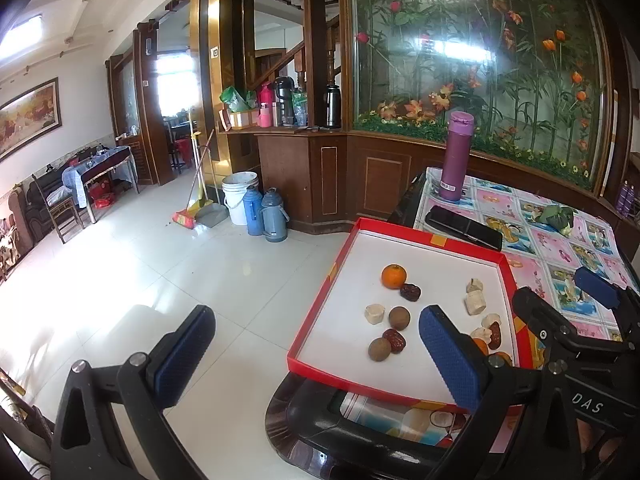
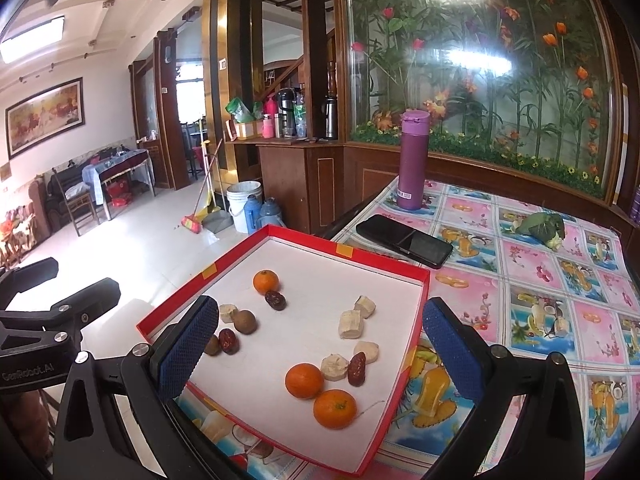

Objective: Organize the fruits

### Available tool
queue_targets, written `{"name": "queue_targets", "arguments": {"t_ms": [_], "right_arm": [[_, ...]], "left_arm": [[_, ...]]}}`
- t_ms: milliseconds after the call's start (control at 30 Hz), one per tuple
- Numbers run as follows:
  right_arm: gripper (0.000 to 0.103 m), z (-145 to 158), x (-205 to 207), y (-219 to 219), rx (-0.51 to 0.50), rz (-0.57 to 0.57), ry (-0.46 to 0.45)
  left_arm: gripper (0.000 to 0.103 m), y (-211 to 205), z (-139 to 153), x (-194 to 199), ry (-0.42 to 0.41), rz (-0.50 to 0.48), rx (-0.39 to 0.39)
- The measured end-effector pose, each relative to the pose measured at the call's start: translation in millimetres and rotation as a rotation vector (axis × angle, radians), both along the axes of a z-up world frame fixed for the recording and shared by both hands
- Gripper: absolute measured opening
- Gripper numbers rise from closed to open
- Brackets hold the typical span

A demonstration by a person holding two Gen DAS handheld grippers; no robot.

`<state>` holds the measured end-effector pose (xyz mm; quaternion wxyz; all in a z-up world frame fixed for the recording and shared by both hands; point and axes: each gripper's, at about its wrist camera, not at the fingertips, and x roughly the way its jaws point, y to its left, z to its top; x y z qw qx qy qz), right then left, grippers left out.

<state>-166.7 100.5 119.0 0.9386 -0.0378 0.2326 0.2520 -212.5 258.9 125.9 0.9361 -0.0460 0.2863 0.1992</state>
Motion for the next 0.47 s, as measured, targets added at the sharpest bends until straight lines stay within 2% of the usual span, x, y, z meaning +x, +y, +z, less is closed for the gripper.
{"name": "queue_targets", "arguments": {"t_ms": [467], "right_arm": [[0.102, -5, 17, 3, 0.012, -0.013, 0.027]], "left_arm": [[0.103, 4, -6, 18, 0.008, -0.010, -0.010]]}}
